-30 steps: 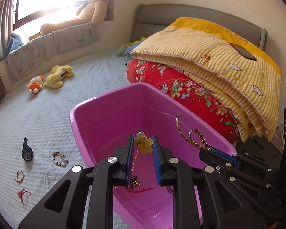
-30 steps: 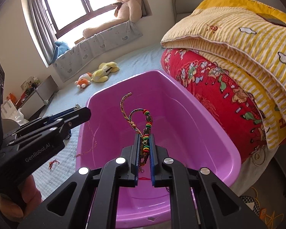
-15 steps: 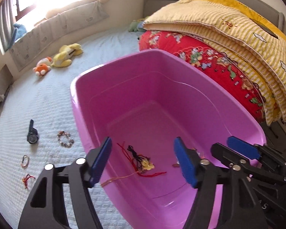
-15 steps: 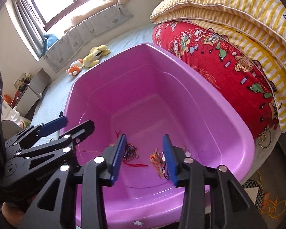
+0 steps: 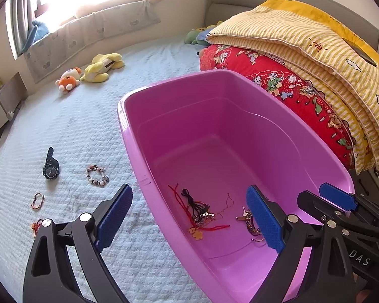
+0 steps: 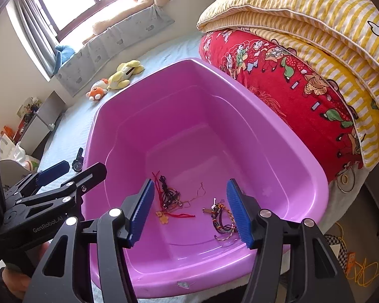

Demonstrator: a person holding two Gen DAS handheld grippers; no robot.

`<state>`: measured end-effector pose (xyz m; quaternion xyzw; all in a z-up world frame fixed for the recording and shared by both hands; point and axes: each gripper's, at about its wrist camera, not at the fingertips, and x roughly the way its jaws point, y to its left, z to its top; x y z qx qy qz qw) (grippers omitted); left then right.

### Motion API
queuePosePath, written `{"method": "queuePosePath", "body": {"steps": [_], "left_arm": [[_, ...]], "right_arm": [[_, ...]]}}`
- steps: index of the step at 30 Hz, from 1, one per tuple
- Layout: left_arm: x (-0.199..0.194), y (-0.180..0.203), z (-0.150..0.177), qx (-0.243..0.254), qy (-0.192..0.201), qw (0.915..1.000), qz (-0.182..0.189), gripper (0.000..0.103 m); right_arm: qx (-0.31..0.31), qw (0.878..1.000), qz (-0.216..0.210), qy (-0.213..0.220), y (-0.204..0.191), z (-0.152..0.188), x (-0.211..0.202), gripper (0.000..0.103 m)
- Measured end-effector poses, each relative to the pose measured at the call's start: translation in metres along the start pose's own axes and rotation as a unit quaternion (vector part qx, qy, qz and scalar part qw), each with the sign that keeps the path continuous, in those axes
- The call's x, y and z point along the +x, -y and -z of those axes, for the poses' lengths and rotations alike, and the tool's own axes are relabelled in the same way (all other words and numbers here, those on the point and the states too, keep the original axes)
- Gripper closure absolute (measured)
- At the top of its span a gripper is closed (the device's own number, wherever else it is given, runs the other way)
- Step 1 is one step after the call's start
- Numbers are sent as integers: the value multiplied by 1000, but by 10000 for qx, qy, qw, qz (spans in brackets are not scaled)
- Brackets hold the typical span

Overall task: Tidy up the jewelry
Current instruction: 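Open both tools to drop the charm and bracelet into the tub, then withdraw both open tools from the tub back over the bed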

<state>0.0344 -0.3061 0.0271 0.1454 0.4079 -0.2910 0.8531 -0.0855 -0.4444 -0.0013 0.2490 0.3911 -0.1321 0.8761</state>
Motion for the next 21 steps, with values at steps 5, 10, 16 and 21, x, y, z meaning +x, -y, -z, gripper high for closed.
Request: {"method": "queuePosePath", "body": {"steps": [5,10,16,21], "left_arm": [[-7,-11,4,-122,16,9999,-21,13],[-17,-25,14,-265,54,9996,-57,13],[-34,-52,34,-446,169,9986,-236,13],[-51,-84,55,-726,248,9964,-373,10]], "right_arm": [[-56,10000,-30,23,-8,0,-4,45],[-189,9997,-121,52,-21,2,-9,40],[-388,9989,-249,2,-47,6,-10,35],[-667,9973,-318,-15,-76,13,-11,33]]}}
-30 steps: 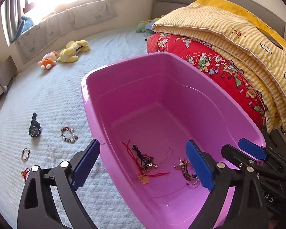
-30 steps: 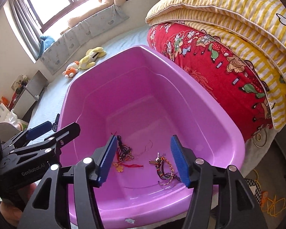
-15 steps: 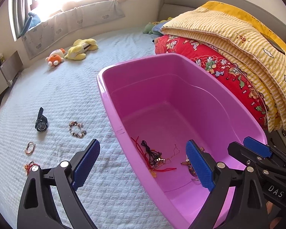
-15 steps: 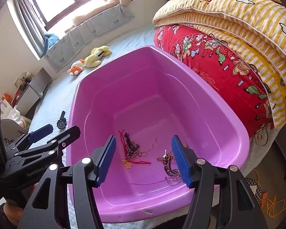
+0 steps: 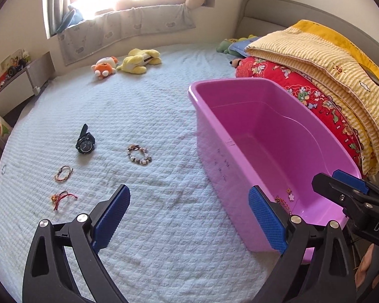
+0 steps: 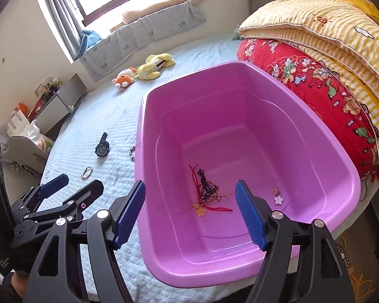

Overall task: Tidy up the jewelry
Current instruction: 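Withdraw both open tools from the tub back over the bed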

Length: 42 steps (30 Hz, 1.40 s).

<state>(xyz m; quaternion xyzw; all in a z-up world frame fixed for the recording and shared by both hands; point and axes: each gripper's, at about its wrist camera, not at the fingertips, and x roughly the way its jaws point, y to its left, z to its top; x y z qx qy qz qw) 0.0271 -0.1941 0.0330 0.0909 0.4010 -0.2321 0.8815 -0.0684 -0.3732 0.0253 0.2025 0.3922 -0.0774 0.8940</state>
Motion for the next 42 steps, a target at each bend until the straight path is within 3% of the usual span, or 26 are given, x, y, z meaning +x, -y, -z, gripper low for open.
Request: {"method": "queuePosePath", "body": {"steps": [12,16,20,24,29,37,42], "left_arm": [[-28,-105,51,-876,25,9936,-711,10],[-37,-142,73,-1318,66,9881,-789,10],[-46,-176,96,-1881,138,9776,-933,10],[-39,-190,109,-1639,-170,9773,-1329,8],[-19,-211,128,-1572,-790,9707,-1634,6],[3,-252,152,-1940,-1090,9580,-1809,6],[27,-276,158,-2171,-1352,9509,-1742,6]], "right_arm": [[-936,9951,-121,309,-91,12,2,32],[-1287,9908,-234,343,-124,21,10,31],[-2041,9782,-168,348,-163,37,23,31],[-2555,9666,-71,162,-195,55,44,28],[-2469,9675,-276,-479,-214,67,79,24],[-2735,9554,422,-1031,-232,87,133,22],[-2379,9654,-21,-1066,-218,90,153,22]]}}
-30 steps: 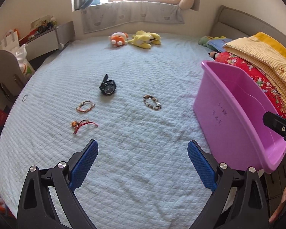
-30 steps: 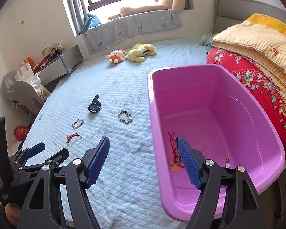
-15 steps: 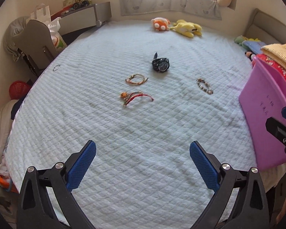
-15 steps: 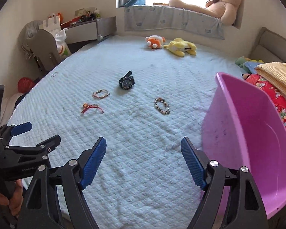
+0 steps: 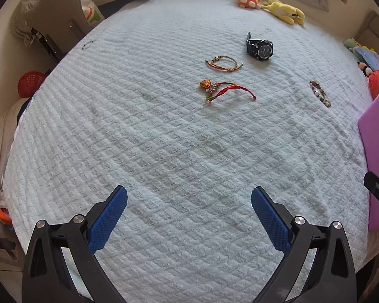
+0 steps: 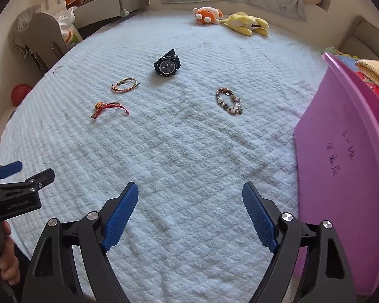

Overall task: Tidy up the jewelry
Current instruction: 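Withdraw both open tools from the tub back over the bed, then grasp the red-string heart charm bracelet with the left tool while the right grasps the white beaded bracelet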

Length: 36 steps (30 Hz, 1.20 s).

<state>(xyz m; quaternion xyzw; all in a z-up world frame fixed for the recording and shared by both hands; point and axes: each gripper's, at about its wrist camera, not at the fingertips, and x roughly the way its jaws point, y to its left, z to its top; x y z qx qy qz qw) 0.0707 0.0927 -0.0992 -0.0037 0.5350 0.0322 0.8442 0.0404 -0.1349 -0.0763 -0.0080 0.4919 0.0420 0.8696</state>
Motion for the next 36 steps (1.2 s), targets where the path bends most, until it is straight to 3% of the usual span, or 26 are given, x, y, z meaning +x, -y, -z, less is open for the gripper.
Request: {"method": "queuePosePath", "body": {"steps": [3,5,8,13,16,24,36], "left_arm": [[15,-1,-7,-13,8,9998,-218,6],[25,0,-14,-28,9,9999,-146,6],[37,4,-25,-84,229,9993,-288,6],[59,10,-53,-281,294,9992,24,6],[76,13,-67,-376,243,9990,27,6],[105,19,-86,-636,272,9976,72,6],[134,24,-108,-581,417,9974,-20,6]], "right_arm": [[174,9990,-383,175,10,-4,11,22],[226,9976,-508,411,16,-8,15,22],[274,9984,-280,396,28,-19,32,22],[750,9961,-303,346,59,-39,65,22],[898,9958,-160,34,72,-52,91,22],[624,9978,200,89,81,-74,134,22],[653,9976,200,89,101,-109,182,22]]}}
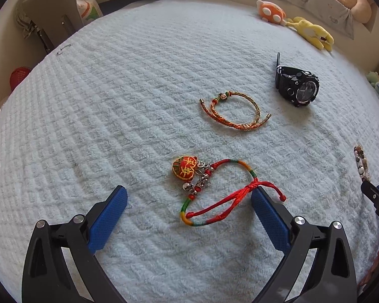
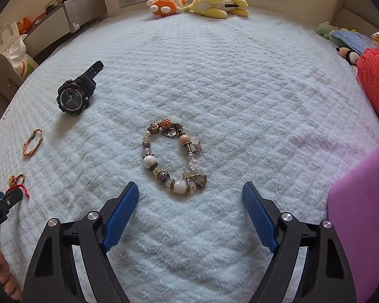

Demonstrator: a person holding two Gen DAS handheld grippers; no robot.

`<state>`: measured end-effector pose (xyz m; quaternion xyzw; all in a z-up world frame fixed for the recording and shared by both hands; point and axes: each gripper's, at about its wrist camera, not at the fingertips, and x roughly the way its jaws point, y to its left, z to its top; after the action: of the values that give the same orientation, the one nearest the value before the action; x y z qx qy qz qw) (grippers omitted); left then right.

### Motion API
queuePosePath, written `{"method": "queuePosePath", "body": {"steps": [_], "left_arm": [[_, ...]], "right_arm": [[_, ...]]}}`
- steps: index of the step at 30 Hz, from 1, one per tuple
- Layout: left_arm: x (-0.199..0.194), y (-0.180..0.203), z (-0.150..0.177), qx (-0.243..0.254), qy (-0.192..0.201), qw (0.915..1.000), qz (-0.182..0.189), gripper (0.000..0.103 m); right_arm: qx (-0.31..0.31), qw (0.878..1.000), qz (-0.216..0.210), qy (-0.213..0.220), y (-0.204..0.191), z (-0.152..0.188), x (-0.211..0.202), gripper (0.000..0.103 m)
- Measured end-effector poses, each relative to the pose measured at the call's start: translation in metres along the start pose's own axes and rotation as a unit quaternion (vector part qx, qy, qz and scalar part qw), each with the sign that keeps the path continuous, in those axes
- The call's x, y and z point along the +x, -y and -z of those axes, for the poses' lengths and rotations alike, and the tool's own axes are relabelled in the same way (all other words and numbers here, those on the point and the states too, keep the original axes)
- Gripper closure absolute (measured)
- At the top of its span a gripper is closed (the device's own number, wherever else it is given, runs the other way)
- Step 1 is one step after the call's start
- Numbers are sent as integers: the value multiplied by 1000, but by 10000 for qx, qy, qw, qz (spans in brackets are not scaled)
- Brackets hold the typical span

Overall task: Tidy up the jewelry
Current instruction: 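Grasp the red-string heart charm bracelet with the left tool while the right grasps the white beaded bracelet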

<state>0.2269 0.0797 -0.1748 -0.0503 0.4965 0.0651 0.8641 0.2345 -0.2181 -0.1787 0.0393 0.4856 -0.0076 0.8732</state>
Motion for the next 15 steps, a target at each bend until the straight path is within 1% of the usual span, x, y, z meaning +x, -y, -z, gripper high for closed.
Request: {"method": "queuePosePath", "body": {"steps": [6,9,11,13,15], "left_arm": [[8,6,-3,143,126,9997,-134,6],[14,5,-5,152,140,9996,-168,6],[16,5,-6,135,184,9996,-175,6],[18,5,-7,132,231,9994,-200,5],[20,6,-8,132,276,9993,-197,5]], "right_arm": [[-122,9999,86,-5,-2,-11,16,22],[-212,9996,189,32,-4,-12,23,17],[-193,9996,194,69,-3,-12,26,11],[-143,9998,154,69,-2,-14,30,9],[-162,9996,204,66,-4,-16,32,9]]}}
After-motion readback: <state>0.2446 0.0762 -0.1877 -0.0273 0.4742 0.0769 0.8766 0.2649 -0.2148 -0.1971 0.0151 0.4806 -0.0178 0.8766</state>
